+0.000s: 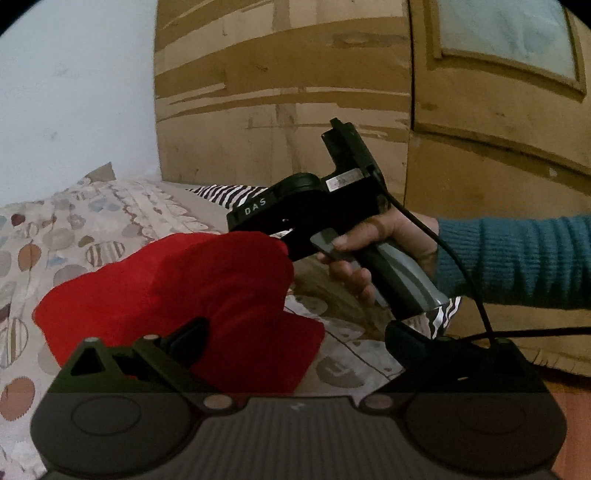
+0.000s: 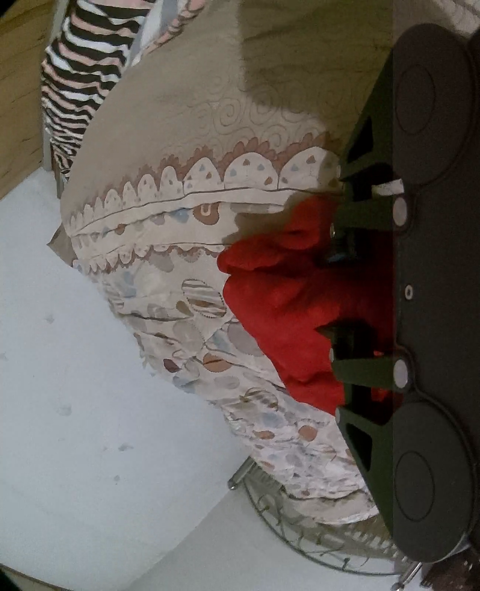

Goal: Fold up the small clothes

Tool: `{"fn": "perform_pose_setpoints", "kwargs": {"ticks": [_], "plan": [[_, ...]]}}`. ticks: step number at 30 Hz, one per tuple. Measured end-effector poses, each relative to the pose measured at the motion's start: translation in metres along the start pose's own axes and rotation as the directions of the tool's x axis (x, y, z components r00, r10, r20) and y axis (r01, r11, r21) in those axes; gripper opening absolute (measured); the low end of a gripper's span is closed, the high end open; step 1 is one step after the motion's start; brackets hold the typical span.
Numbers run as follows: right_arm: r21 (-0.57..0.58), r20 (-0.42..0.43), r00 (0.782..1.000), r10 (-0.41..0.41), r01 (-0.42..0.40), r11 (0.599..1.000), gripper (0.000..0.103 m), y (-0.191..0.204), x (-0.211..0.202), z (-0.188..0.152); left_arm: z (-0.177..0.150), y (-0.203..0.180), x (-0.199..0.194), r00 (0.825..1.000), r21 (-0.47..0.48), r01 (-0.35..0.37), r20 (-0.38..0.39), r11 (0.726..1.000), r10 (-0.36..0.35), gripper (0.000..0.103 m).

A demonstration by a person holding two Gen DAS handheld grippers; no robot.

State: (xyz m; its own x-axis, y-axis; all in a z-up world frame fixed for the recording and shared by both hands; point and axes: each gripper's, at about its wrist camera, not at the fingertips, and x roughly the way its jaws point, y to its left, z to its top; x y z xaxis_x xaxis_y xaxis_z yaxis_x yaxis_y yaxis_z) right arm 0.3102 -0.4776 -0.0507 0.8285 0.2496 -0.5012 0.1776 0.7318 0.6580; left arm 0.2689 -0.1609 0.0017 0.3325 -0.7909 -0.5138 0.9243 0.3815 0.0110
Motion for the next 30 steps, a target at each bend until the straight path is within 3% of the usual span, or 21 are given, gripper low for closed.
{"fn": "perform_pose_setpoints", "kwargs": {"ticks": [2,4,6,8,12,18,22,27,30], "plan": [[-0.038,0.002,1.0,-0.026,0.026,0.999,0.045,0.01,-0.003,0.002,-0.002,0.002,-0.004,1.0,-0.027,-0.003,0.003,1.0,0.003,0.102],[-0.092,0.017,0.998,-0.054,0.055,0.994,0.063,0.024,-0.009,0.004,-0.006,0.0,-0.007,1.0,-0.037,-0.008,0.005,0.999,0.009,0.102],[-0.151,0.045,0.995,-0.087,0.093,0.984,0.091,0.039,-0.016,0.006,-0.008,-0.002,-0.012,1.0,-0.032,-0.016,0.008,0.999,0.016,0.102],[-0.205,0.069,0.992,-0.102,0.114,0.972,0.1,0.053,-0.025,0.007,-0.009,-0.004,-0.015,1.0,-0.027,-0.027,0.008,0.999,0.027,0.102],[-0.326,0.055,0.996,-0.071,0.085,0.942,0.102,0.085,-0.04,0.005,-0.008,-0.004,-0.02,0.999,-0.055,-0.031,0.019,0.998,0.032,0.102],[-0.504,-0.113,0.994,-0.013,-0.046,0.863,0.102,0.121,-0.035,-0.012,-0.006,-0.009,-0.016,0.999,-0.041,-0.05,0.006,0.998,0.051,0.102],[-0.585,-0.14,0.982,-0.129,0.023,0.81,0.102,0.125,-0.024,-0.026,-0.008,-0.012,-0.016,0.998,-0.013,-0.062,0.003,0.998,0.062,0.102],[-0.626,-0.104,0.967,-0.234,0.119,0.77,0.102,0.105,-0.024,-0.042,-0.011,-0.012,-0.024,0.999,0.004,-0.05,0.013,0.999,0.05,0.102],[-0.595,-0.08,0.965,-0.251,0.155,0.789,0.102,0.088,-0.027,-0.052,-0.015,-0.015,-0.034,0.999,-0.005,-0.041,0.016,0.999,0.041,0.102]]}}
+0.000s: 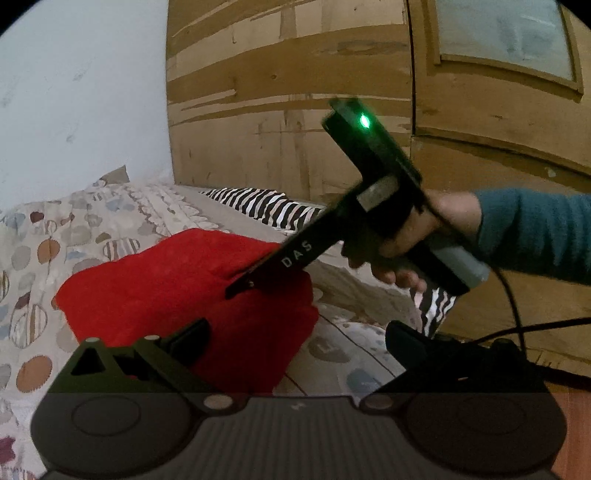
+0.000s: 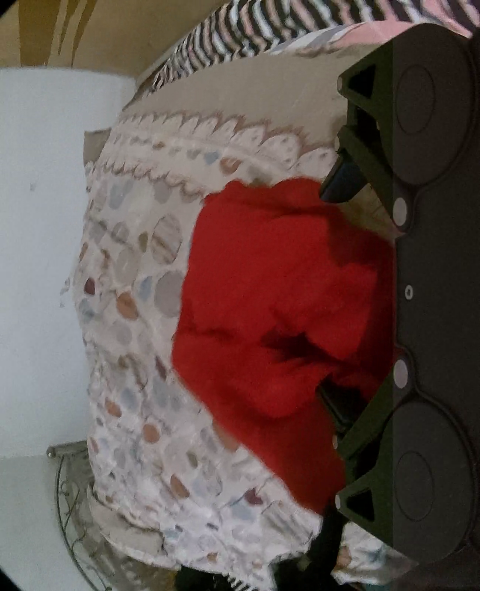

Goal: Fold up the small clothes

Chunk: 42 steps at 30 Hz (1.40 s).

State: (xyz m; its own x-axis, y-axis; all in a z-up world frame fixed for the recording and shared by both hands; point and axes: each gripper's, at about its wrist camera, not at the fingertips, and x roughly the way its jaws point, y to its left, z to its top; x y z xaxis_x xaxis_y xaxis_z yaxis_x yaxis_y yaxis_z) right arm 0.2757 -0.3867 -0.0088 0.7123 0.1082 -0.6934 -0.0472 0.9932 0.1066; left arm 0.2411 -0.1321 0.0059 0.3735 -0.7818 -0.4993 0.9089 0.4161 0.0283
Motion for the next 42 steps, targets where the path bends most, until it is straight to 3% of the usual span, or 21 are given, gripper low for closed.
{"fn": "perform_pose_setpoints", "kwargs": {"ticks": [4,7,10,14,22,25,31,34,37,40,42], "plan": [[0.147,0.041,0.999,0.024,-0.03,0.989,0.102,-0.015,0.003,-0.022,-0.006,0.011,-0.019,0.999,-0.136,0.013,0.034,0.991,-0.008,0.102],[0.212,0.081,0.996,0.022,-0.039,0.977,0.102,-0.021,0.005,-0.038,-0.006,0.032,-0.034,0.996,-0.283,0.003,0.081,0.959,0.021,0.102],[0.26,0.123,0.992,0.013,-0.045,0.965,0.102,-0.023,0.004,-0.05,-0.004,0.057,-0.04,0.991,-0.41,-0.035,0.1,0.912,0.083,0.102],[0.274,0.174,0.985,-0.016,-0.033,0.961,0.102,-0.019,0.001,-0.06,-0.004,0.088,-0.029,0.986,-0.553,-0.109,0.045,0.826,0.161,0.102],[0.292,0.203,0.979,-0.011,-0.049,0.955,0.102,-0.021,0.0,-0.064,-0.024,0.121,-0.001,0.991,-0.716,-0.114,-0.032,0.689,0.131,0.102],[0.282,0.24,0.971,-0.008,-0.062,0.957,0.102,-0.023,-0.01,-0.063,-0.035,0.121,0.013,0.987,-0.714,-0.158,-0.099,0.682,0.126,0.102],[0.31,0.336,0.941,-0.035,-0.076,0.948,0.102,-0.043,-0.032,-0.048,-0.049,0.125,0.016,0.993,-0.763,-0.113,-0.063,0.636,0.102,0.103],[0.371,0.339,0.941,-0.028,-0.107,0.922,0.1,-0.06,-0.028,-0.033,-0.049,0.12,0.019,0.992,-0.751,-0.119,-0.065,0.65,0.108,0.103],[0.376,0.296,0.955,-0.01,-0.107,0.92,0.081,-0.067,-0.013,-0.014,-0.049,0.115,0.023,0.991,-0.735,-0.128,-0.071,0.666,0.113,0.103],[0.328,0.228,0.974,0.017,-0.093,0.94,0.05,-0.063,0.01,0.001,-0.049,0.113,0.025,0.991,-0.74,-0.128,-0.075,0.66,0.109,0.103],[0.281,0.197,0.98,0.028,-0.083,0.956,0.022,-0.056,0.021,0.011,-0.047,0.112,0.026,0.991,-0.736,-0.133,-0.079,0.664,0.111,0.103]]}}
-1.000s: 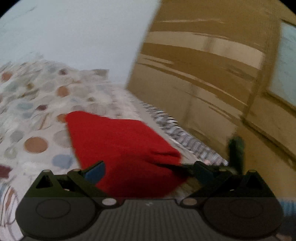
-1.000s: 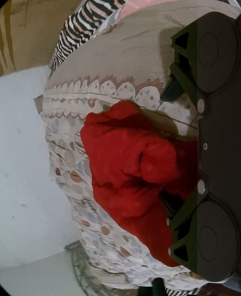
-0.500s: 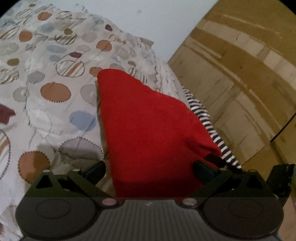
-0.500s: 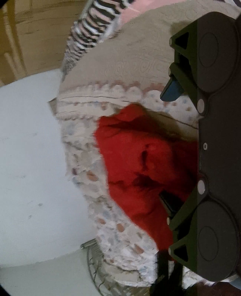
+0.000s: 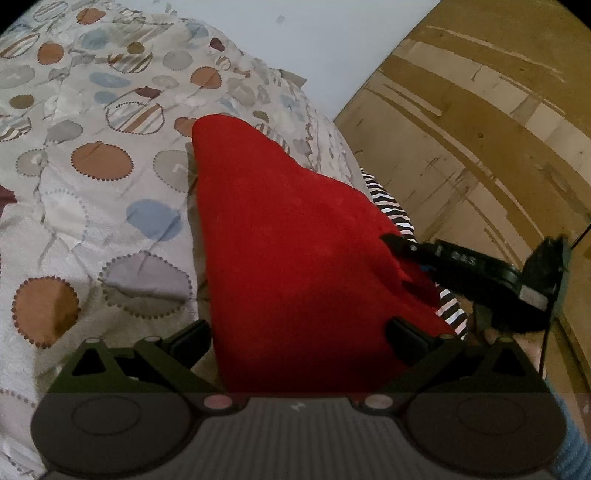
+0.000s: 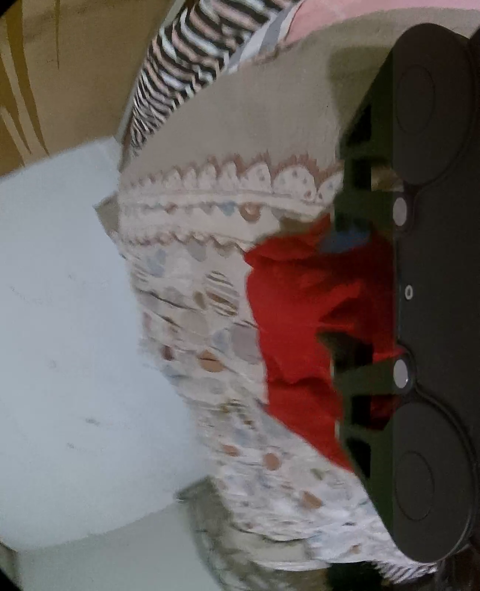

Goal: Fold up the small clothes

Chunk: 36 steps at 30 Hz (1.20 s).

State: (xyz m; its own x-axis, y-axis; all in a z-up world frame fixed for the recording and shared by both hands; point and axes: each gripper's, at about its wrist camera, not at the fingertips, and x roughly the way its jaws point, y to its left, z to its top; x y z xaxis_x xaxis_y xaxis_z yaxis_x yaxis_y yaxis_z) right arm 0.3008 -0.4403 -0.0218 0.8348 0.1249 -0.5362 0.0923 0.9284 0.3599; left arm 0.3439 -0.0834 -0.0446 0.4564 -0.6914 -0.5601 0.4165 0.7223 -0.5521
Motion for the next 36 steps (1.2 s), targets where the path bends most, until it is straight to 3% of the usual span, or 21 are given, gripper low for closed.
{"fn": "perform_pose_setpoints", "kwargs": {"ticks": [3,6,10,15,18,21,24,27,36], "plan": [[-0.12,0.043,0.999,0.014,-0.008,0.993,0.017,0.019,-0.002,0.008,0.001,-0.004,0.003,1.0,0.01,-0.007,-0.007,1.0,0.007,0.103],[-0.174,0.084,0.996,-0.024,0.038,0.984,0.016,0.027,-0.003,0.017,0.002,-0.006,0.009,1.0,-0.002,-0.012,-0.021,1.0,0.012,0.103],[-0.1,0.026,0.996,-0.091,0.093,0.991,0.016,0.004,0.013,0.011,0.0,-0.005,0.012,0.999,-0.019,-0.005,-0.035,1.0,0.004,0.103],[0.007,0.026,0.998,-0.062,0.062,0.998,0.022,-0.021,0.011,-0.007,-0.002,-0.001,0.014,0.998,-0.043,0.012,-0.055,0.999,-0.014,0.103],[0.003,0.029,0.997,-0.074,0.074,0.997,0.029,-0.022,0.012,-0.007,-0.002,-0.001,0.015,0.998,-0.046,0.008,-0.055,0.999,-0.011,0.103],[-0.028,0.036,0.995,-0.09,0.091,0.995,0.03,-0.017,0.013,-0.006,-0.002,0.0,0.016,0.999,-0.047,0.006,-0.054,0.999,-0.009,0.103],[-0.092,0.052,0.993,-0.102,0.106,0.99,0.02,-0.008,0.013,-0.003,-0.002,0.0,0.016,0.999,-0.048,0.004,-0.053,0.999,-0.006,0.103],[-0.157,0.057,0.99,-0.126,0.134,0.978,0.019,0.003,0.015,-0.004,-0.001,-0.001,0.016,0.998,-0.051,0.0,-0.055,0.999,-0.003,0.103],[-0.093,0.065,0.992,-0.107,0.113,0.989,0.03,-0.006,0.014,0.004,-0.001,-0.002,0.015,0.999,-0.053,-0.003,-0.052,0.999,0.0,0.103]]}}
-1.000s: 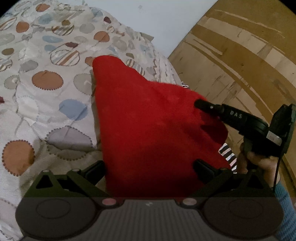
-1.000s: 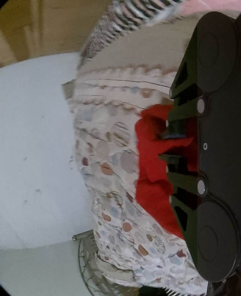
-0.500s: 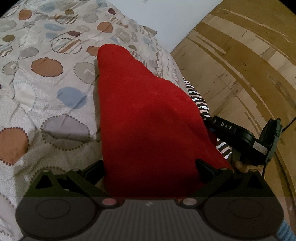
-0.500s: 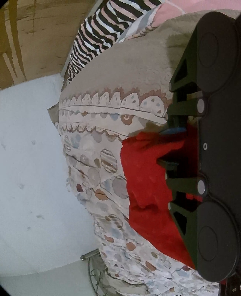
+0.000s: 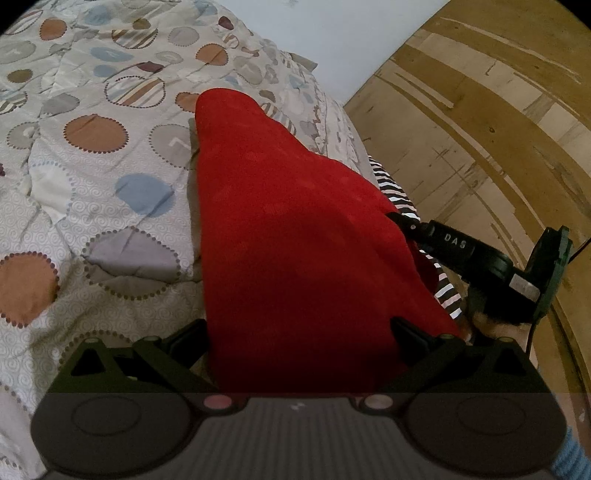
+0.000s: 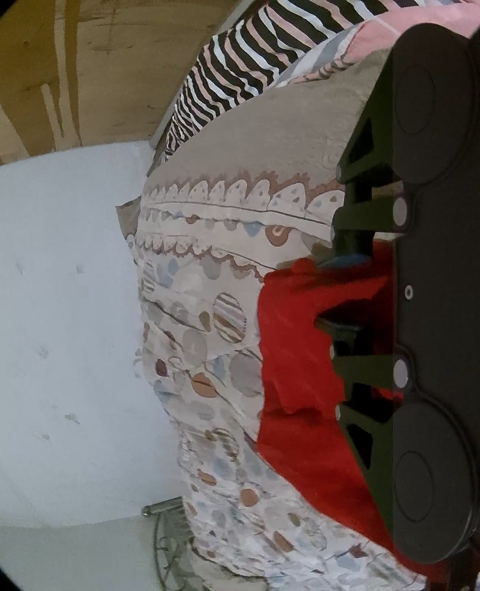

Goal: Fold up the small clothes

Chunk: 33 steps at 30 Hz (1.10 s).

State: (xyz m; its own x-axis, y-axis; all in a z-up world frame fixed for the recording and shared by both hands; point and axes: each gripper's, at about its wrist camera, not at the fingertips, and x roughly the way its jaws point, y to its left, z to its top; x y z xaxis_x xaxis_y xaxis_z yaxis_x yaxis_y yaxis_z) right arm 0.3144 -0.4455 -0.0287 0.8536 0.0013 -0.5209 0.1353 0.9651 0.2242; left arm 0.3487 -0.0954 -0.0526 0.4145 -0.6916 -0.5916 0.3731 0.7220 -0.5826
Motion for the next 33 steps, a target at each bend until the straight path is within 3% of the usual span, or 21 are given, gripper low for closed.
{"fn": "perform_pose_setpoints", "kwargs": {"ticks": [9,14,19,23,28,33], "plan": [[0.009,0.003,1.0,0.01,-0.01,1.0,0.03,0.005,0.007,0.003,-0.001,-0.006,-0.001,1.0,0.031,-0.028,0.007,0.999,0.028,0.103],[-0.072,0.034,0.999,-0.012,0.015,0.997,0.014,0.015,0.004,0.002,-0.001,-0.007,0.0,0.999,0.035,-0.033,0.008,0.999,0.033,0.103],[-0.12,0.03,0.998,-0.062,0.065,0.991,0.013,0.02,0.009,-0.003,-0.002,-0.01,0.001,0.999,0.061,-0.048,0.013,0.997,0.048,0.103],[-0.092,0.012,0.998,-0.066,0.067,0.994,0.014,0.011,0.017,-0.007,-0.005,-0.014,0.003,0.998,0.102,-0.065,0.023,0.993,0.063,0.103],[-0.058,0.0,0.998,-0.062,0.062,0.996,0.019,0.005,0.016,-0.008,-0.002,-0.014,0.002,0.998,0.1,-0.061,0.008,0.993,0.06,0.103],[-0.021,0.013,0.999,-0.047,0.047,0.999,0.035,0.003,0.007,-0.004,-0.004,-0.017,0.001,0.997,0.123,-0.077,0.017,0.989,0.075,0.103]]}}
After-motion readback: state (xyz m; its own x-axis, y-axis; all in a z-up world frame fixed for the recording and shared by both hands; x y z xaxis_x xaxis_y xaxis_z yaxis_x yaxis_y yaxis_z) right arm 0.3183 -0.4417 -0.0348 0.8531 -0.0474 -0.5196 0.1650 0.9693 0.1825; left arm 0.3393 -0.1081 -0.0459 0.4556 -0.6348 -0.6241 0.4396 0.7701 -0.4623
